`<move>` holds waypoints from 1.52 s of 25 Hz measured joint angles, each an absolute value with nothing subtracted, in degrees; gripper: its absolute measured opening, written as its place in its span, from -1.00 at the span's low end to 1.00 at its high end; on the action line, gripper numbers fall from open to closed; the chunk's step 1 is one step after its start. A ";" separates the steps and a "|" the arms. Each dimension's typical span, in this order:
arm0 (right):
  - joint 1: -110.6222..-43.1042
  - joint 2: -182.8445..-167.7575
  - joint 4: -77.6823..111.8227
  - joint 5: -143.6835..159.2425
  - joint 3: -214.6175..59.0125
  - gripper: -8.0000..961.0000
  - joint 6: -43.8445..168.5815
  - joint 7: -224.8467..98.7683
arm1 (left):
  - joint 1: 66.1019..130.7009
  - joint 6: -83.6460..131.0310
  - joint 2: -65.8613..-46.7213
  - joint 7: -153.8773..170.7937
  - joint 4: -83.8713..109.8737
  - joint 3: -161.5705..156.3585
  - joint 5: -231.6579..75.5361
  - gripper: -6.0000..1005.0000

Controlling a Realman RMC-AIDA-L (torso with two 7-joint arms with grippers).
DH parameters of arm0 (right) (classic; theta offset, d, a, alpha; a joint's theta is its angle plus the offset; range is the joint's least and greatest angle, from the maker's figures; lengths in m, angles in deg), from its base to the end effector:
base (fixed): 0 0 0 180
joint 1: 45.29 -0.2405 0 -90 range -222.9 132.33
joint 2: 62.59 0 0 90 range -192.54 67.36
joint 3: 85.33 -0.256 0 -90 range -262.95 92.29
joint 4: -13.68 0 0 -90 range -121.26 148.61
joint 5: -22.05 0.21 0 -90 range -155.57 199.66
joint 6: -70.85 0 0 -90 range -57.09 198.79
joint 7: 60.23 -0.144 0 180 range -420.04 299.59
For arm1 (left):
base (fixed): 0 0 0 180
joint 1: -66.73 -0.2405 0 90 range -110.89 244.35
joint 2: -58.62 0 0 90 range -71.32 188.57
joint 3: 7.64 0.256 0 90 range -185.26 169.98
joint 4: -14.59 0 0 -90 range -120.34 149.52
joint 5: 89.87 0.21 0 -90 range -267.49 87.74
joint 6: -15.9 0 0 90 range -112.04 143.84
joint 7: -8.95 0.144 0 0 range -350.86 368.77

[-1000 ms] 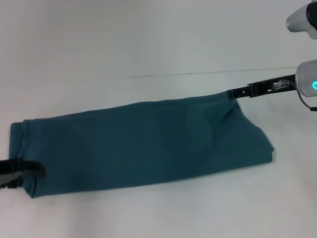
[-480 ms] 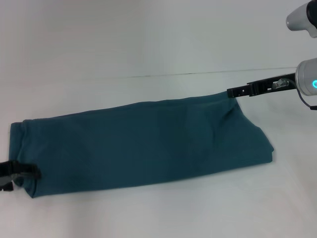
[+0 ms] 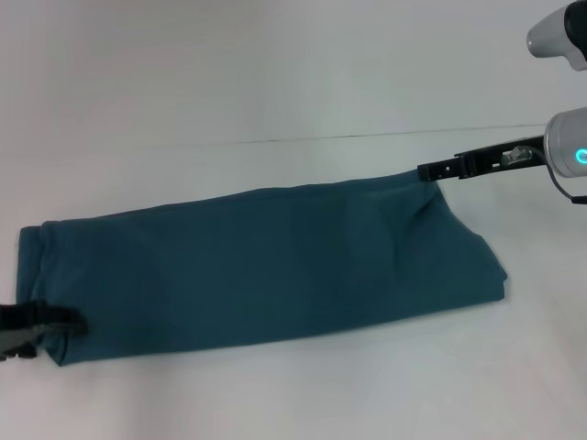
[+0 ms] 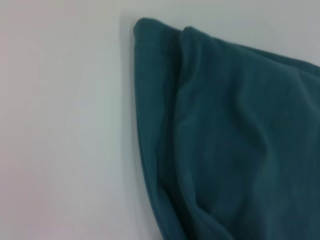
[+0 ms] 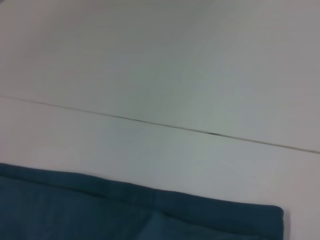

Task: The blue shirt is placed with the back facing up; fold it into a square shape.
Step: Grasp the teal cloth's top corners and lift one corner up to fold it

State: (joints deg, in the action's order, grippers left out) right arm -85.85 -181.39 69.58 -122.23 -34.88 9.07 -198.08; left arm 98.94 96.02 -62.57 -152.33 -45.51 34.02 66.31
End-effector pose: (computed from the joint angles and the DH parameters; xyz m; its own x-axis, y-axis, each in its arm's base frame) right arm 0.2331 0.4367 0.0472 0.6128 -0.6945 -0.3770 -0.7603 -0.3883 -0.5207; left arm -0.3082 0.3538 0.0452 0.0207 0.9327 0.3600 0.9323 0.1121 -0.3440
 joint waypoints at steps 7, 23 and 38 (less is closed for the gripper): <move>-85.49 -181.42 69.57 -122.01 -34.88 0.91 9.07 -197.99 | 99.77 95.16 -62.47 -152.32 -44.89 33.89 66.31 0.49; -85.18 -181.76 70.14 -121.96 -34.97 0.91 8.90 -197.98 | 101.26 95.44 -62.76 -148.90 -43.21 34.47 65.77 0.35; -83.53 -182.10 71.60 -120.33 -35.45 0.91 9.49 -197.40 | 102.09 95.47 -62.67 -147.91 -41.73 36.47 65.09 -0.67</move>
